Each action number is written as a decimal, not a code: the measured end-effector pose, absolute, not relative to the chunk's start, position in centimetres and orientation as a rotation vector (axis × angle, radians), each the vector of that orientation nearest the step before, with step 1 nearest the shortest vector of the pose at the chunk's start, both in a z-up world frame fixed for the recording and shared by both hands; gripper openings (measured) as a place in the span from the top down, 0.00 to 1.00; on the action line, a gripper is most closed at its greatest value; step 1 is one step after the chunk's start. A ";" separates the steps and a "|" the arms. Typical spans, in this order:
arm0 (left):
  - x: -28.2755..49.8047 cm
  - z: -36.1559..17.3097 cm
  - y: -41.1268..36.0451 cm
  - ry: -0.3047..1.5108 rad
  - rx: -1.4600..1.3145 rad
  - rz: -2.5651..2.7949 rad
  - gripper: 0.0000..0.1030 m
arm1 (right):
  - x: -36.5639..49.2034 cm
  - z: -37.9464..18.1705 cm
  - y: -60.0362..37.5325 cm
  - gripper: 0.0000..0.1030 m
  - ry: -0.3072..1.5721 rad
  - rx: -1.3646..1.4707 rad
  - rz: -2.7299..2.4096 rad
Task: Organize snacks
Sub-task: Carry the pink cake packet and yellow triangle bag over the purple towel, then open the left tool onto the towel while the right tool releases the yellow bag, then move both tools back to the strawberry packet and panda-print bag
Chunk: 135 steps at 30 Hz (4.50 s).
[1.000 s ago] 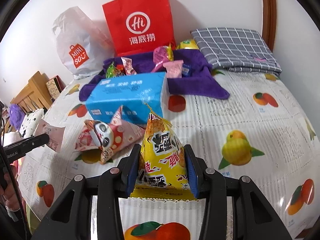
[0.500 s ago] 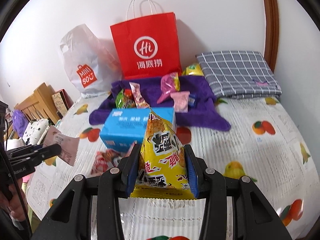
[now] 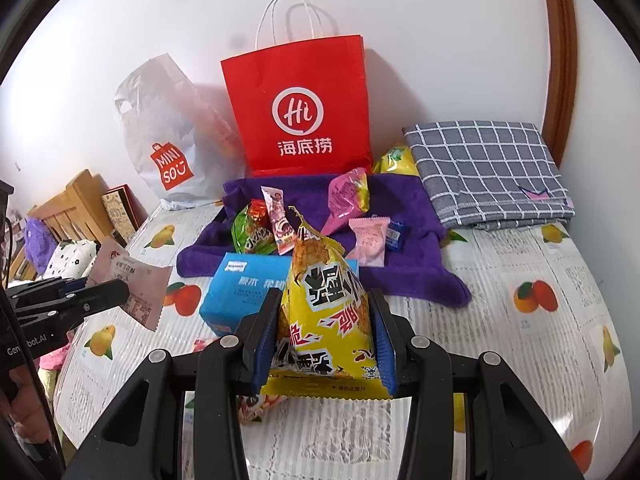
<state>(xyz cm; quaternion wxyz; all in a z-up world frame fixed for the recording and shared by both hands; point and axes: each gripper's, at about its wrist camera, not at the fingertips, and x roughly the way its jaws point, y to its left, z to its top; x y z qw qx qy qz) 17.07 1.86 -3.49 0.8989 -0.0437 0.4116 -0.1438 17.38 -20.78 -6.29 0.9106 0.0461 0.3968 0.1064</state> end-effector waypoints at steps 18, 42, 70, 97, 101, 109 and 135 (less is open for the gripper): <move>22.2 -4.5 2.1 0.889 -0.095 -0.304 0.79 | 23.3 -6.7 -19.9 0.59 0.833 0.068 0.216; 29.6 -4.9 2.6 0.897 -0.119 -0.286 0.79 | 31.8 -6.9 -18.7 0.59 0.826 0.022 0.264; 35.2 -7.4 3.3 0.935 -0.155 -0.281 0.78 | 35.9 -9.2 -19.6 0.59 0.838 0.017 0.277; 39.5 -10.9 0.3 1.011 -0.159 -0.321 0.78 | 37.8 -15.3 -17.1 0.59 1.022 -0.094 0.355; 39.4 -10.9 0.8 1.020 -0.169 -0.320 0.76 | 37.7 -14.7 -17.1 0.51 1.005 -0.098 0.346; 38.3 -10.1 1.8 1.011 -0.199 -0.322 0.46 | 37.2 -13.1 -17.1 0.34 0.975 -0.080 0.336; 24.9 -4.2 4.3 0.909 -0.173 -0.236 0.41 | 21.4 -3.6 -18.9 0.16 0.814 -0.018 0.083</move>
